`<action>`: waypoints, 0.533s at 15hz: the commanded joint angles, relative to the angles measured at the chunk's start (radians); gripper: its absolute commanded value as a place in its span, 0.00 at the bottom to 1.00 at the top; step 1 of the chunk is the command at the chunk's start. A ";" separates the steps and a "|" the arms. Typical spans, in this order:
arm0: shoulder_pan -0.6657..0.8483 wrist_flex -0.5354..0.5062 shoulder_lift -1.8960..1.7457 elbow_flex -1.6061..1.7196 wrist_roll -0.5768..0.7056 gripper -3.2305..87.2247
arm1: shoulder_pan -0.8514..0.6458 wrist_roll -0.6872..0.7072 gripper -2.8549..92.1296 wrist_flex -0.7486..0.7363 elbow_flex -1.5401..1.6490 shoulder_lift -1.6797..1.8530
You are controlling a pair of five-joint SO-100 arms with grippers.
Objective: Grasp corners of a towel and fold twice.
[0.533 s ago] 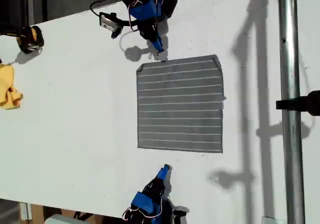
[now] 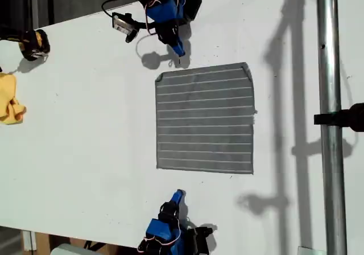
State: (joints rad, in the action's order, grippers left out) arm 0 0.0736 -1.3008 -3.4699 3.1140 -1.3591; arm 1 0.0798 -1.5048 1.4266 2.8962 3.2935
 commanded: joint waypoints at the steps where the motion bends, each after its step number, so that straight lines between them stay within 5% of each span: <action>1: -0.014 -0.002 -0.003 0.003 -0.057 0.02 | 0.078 -0.060 0.03 -0.035 -0.120 -0.075; 5: -0.011 -0.002 -0.003 0.003 -0.092 0.02 | 0.308 -0.112 0.03 -0.288 -0.601 -0.911; 8: -0.025 -0.002 -0.003 0.003 -0.104 0.02 | 0.440 -0.104 0.03 -0.302 -0.928 -1.319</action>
State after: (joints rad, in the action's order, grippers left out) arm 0 0.0660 -1.3008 -3.4699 3.1140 -1.4527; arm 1 0.4648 -1.6091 1.1351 2.1414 2.1169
